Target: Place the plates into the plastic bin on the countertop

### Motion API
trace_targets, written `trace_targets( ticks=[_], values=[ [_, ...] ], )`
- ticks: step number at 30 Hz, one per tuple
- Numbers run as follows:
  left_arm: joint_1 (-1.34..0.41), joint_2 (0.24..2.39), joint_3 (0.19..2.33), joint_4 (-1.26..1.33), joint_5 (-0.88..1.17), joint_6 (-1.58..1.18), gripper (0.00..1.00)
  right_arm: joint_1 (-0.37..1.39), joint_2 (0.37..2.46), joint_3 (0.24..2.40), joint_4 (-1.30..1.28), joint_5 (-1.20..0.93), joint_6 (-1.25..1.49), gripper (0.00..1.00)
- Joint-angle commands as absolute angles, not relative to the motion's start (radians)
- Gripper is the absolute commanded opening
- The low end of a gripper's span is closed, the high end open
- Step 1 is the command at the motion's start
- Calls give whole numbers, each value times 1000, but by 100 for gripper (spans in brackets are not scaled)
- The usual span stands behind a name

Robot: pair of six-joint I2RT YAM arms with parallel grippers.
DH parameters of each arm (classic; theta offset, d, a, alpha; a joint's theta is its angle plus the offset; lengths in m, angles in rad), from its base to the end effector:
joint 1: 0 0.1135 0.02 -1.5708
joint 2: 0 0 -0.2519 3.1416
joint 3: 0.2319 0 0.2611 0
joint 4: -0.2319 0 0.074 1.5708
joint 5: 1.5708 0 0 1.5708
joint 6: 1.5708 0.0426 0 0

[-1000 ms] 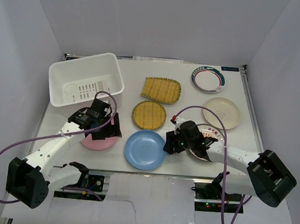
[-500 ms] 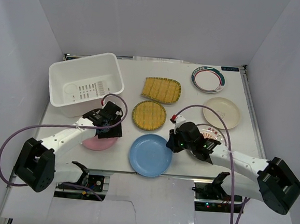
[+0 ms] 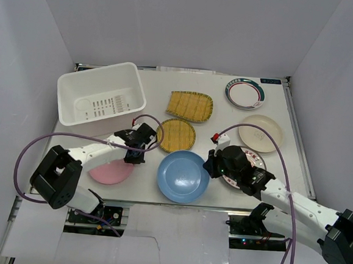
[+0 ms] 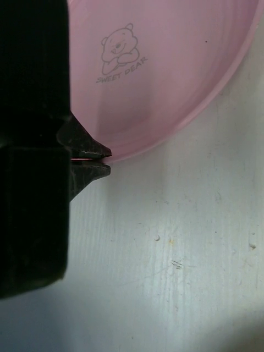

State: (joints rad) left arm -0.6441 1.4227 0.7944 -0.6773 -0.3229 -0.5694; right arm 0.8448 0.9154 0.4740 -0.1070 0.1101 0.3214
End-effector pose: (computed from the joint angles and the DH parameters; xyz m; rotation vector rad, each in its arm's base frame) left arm 0.2110 -0.1415 0.1514 0.0428 2.7380 0.1581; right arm 0.1503 0.1623 0.1983 -0.4963 2.1122 0.5700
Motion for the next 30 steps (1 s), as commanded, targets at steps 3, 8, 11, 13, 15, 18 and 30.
trace_targets(
  ticks=[3,8,11,13,15,18,30],
  values=[
    [-692,1312,924,-739,-229,-595,0,844,856,485,-127,123,313,8],
    [-715,1201,1175,-888,-290,-597,0,844,853,474,-126,103,314,8],
    [-713,1222,1369,-940,-441,-522,0,844,854,468,-117,81,324,8],
    [-703,1267,1520,-937,-547,-461,0,844,854,468,-106,63,327,8],
    [-622,1358,1600,-879,-557,-350,0,845,856,472,-103,57,327,8],
    [-424,1496,1728,-819,-444,-290,0,847,861,492,-106,35,327,8],
    [-166,1902,2006,-784,-368,-221,0,848,876,532,-109,-41,348,8]
  ],
)
